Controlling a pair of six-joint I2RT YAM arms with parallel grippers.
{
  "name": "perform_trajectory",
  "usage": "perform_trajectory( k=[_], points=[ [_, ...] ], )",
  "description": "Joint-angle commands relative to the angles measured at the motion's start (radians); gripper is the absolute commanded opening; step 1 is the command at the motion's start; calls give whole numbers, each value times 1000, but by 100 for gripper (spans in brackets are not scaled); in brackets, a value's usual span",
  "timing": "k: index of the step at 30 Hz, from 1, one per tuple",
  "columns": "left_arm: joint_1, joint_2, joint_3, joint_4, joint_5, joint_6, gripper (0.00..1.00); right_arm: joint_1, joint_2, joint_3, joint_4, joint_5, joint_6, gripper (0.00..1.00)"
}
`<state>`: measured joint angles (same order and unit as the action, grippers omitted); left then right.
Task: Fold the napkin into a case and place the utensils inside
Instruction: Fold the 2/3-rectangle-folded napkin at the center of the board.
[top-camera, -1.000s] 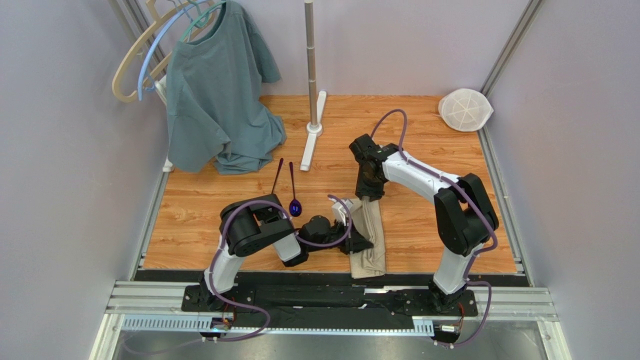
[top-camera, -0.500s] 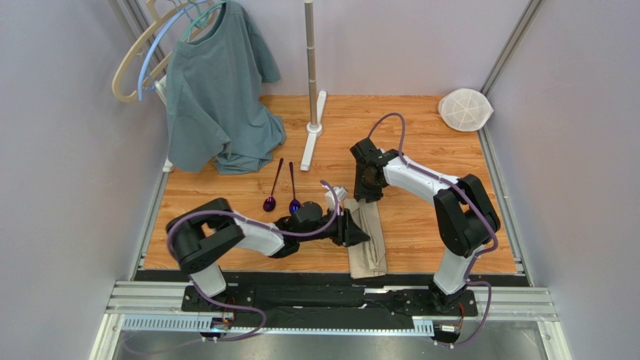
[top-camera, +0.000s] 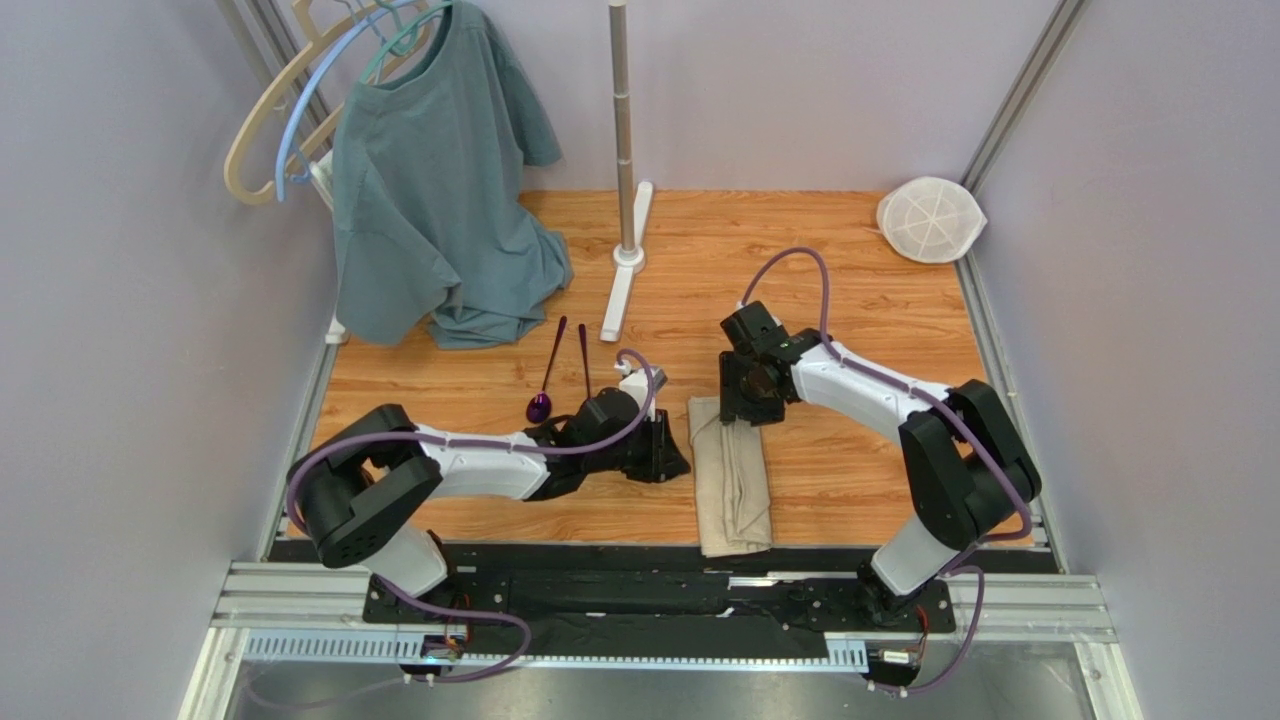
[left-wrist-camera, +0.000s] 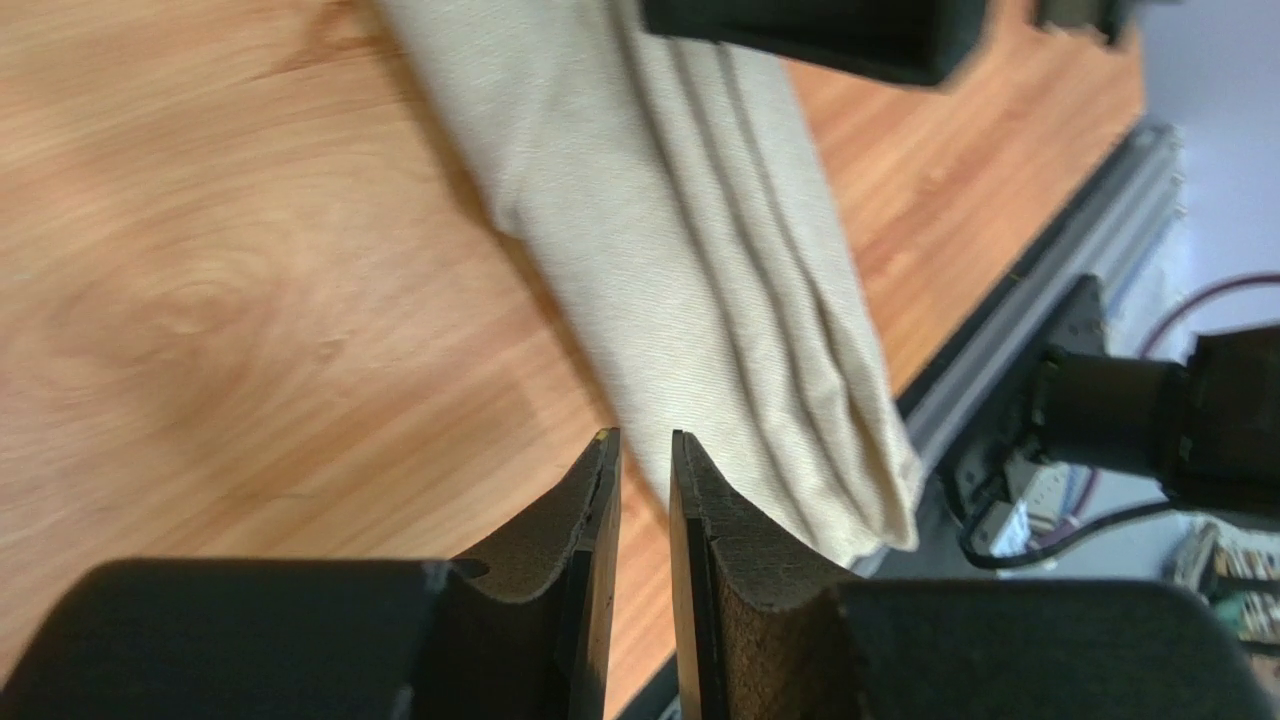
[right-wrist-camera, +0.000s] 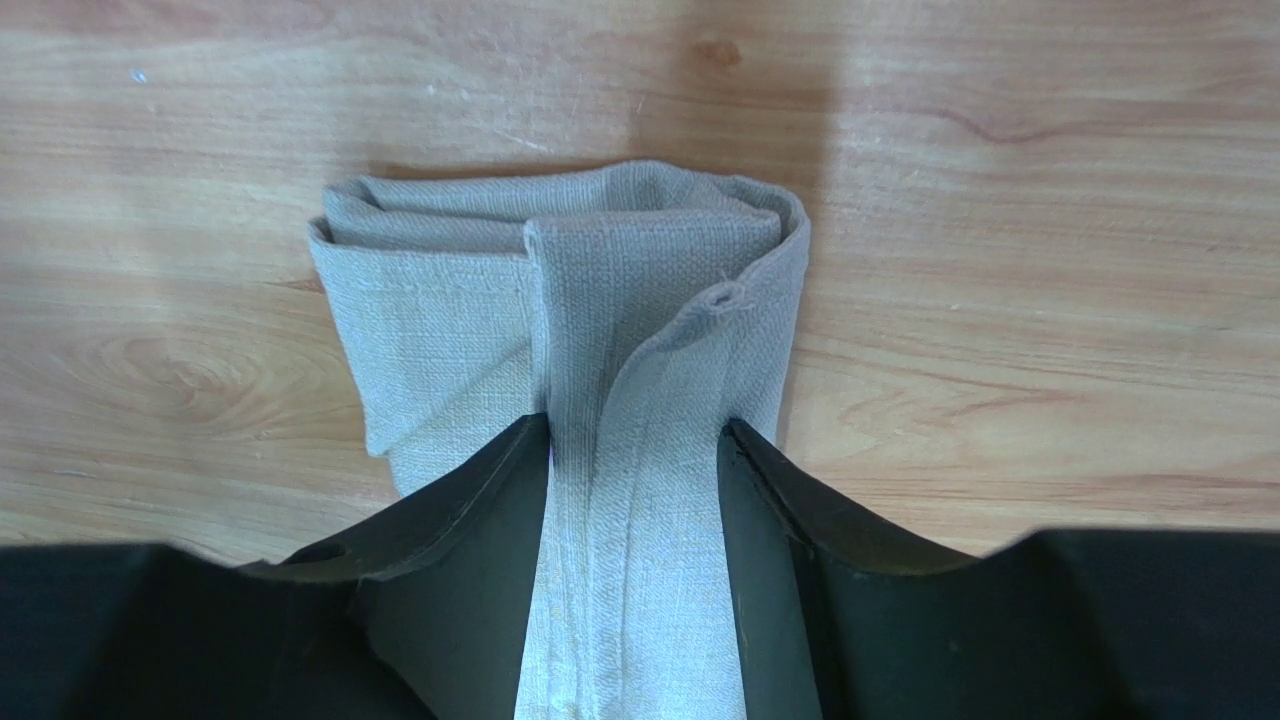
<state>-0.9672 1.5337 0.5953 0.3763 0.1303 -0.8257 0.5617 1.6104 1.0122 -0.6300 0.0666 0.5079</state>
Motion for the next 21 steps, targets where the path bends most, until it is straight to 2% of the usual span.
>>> perform_trajectory(
  k=[1, 6, 13, 21],
  points=[
    [30, 31, 47, -82, -52, 0, 27, 21, -26, -8, 76, -22, -17, 49],
    [45, 98, 104, -108, -61, -1, 23, 50, 5, 28, 53, 45, -25, 48],
    [45, 201, 123, 1, -11, -33, 21, 104, 85, 103, -6, 148, -12, 47],
    [45, 206, 127, 13, -11, -35, 20, 150, 138, 146, -117, 318, 27, 45]
  ],
)
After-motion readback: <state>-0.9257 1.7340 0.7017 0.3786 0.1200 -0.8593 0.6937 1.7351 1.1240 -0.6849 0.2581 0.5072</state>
